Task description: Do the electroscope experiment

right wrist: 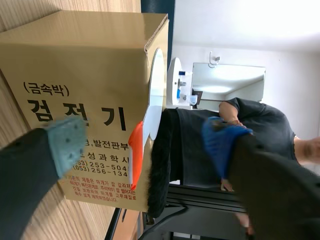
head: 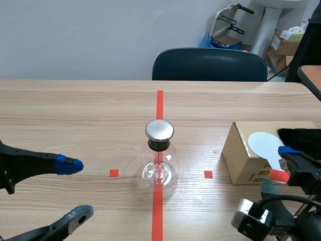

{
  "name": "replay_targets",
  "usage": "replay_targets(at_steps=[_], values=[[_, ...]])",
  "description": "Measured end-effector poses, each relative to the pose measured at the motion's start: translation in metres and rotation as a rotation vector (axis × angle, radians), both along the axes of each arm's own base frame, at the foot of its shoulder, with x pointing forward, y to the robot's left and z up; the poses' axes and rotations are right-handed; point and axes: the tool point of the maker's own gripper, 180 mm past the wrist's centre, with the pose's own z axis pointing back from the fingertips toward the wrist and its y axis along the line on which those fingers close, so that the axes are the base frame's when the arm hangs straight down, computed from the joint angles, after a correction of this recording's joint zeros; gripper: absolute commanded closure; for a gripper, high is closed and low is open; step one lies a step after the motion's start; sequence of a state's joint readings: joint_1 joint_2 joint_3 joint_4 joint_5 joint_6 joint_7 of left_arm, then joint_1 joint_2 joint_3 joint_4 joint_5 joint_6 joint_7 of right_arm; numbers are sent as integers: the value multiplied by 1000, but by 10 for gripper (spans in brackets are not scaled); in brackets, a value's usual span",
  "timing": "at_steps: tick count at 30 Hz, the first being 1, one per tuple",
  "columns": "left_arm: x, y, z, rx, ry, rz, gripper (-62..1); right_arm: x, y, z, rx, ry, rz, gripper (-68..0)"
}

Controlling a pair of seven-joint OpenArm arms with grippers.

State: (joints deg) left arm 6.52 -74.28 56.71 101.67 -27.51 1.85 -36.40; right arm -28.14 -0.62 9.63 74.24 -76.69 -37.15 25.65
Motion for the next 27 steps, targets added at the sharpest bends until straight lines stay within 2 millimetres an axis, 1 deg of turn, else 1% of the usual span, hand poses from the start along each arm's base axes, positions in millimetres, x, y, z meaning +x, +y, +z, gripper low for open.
replay_targets(at_steps=[1,2,4,27], values=[[0,0,1,-5,-3,0,-377,0,0,0,0,0,0,-665],[0,0,2,-11,-6,-1,-377,0,0,0,0,0,0,-679],[0,-1,5,-23,-11,-1,-377,0,0,0,0,0,0,-679],[0,-1,6,-32,-16,-2,-377,0,-2,1,11,-3,-10,-679]])
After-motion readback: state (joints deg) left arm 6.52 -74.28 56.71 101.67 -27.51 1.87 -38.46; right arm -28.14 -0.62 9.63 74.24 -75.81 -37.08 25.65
